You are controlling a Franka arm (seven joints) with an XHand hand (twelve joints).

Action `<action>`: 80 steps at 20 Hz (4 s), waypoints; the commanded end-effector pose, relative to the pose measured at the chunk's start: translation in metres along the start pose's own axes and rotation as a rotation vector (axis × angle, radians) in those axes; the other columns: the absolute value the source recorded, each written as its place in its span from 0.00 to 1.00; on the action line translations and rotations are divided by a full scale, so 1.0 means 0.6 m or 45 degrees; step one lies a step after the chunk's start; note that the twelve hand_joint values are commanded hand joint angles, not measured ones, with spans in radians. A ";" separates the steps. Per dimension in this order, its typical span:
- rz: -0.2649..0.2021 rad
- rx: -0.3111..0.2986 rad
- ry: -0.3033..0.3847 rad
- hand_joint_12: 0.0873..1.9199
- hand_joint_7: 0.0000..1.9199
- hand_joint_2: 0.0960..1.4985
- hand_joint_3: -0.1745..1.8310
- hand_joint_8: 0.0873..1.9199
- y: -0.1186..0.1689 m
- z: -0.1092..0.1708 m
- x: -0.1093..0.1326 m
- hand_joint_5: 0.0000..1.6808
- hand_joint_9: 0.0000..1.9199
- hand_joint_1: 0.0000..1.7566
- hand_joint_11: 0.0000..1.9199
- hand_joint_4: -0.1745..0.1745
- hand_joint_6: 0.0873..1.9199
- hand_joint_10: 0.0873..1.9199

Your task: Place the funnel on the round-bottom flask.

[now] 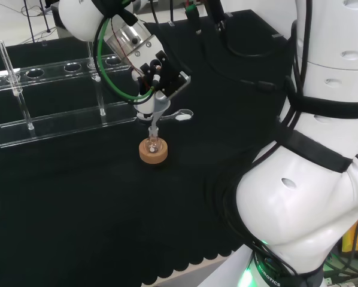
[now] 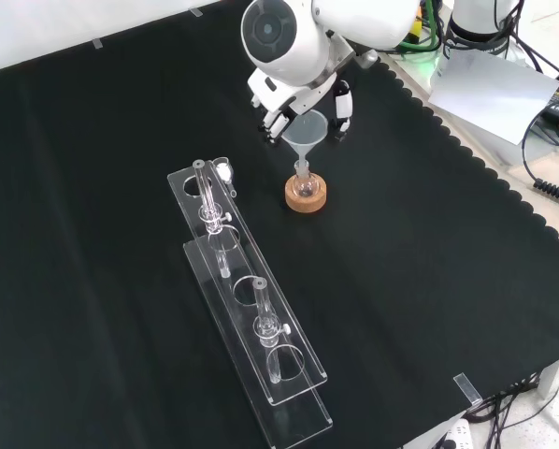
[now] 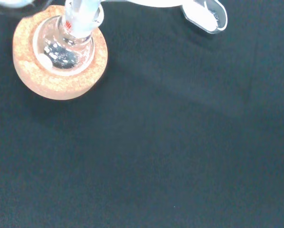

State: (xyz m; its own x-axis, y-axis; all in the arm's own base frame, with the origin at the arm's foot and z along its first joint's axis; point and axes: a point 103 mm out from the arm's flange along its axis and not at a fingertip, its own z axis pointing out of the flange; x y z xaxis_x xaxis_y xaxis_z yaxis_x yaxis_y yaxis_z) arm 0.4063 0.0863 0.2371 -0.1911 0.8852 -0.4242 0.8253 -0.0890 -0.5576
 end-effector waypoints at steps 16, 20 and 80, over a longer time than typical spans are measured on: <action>-0.066 -0.024 0.029 0.63 0.41 0.45 0.41 0.29 0.009 0.025 -0.015 0.43 0.56 0.43 0.34 0.53 0.41 0.16; -0.062 -0.031 0.000 0.63 0.40 0.45 0.41 0.29 0.004 0.011 0.004 0.43 0.56 0.43 0.34 0.53 0.41 0.16; -0.059 -0.232 0.246 0.72 0.04 0.38 0.25 0.33 -0.072 -0.018 -0.100 0.12 0.21 0.26 0.13 0.34 0.00 0.33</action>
State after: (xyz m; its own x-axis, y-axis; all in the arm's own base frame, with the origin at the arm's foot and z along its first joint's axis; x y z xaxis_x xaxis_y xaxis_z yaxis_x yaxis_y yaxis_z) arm 0.3984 0.0764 0.2571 -0.2162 0.9207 -0.3250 0.8234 -0.0069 -0.5674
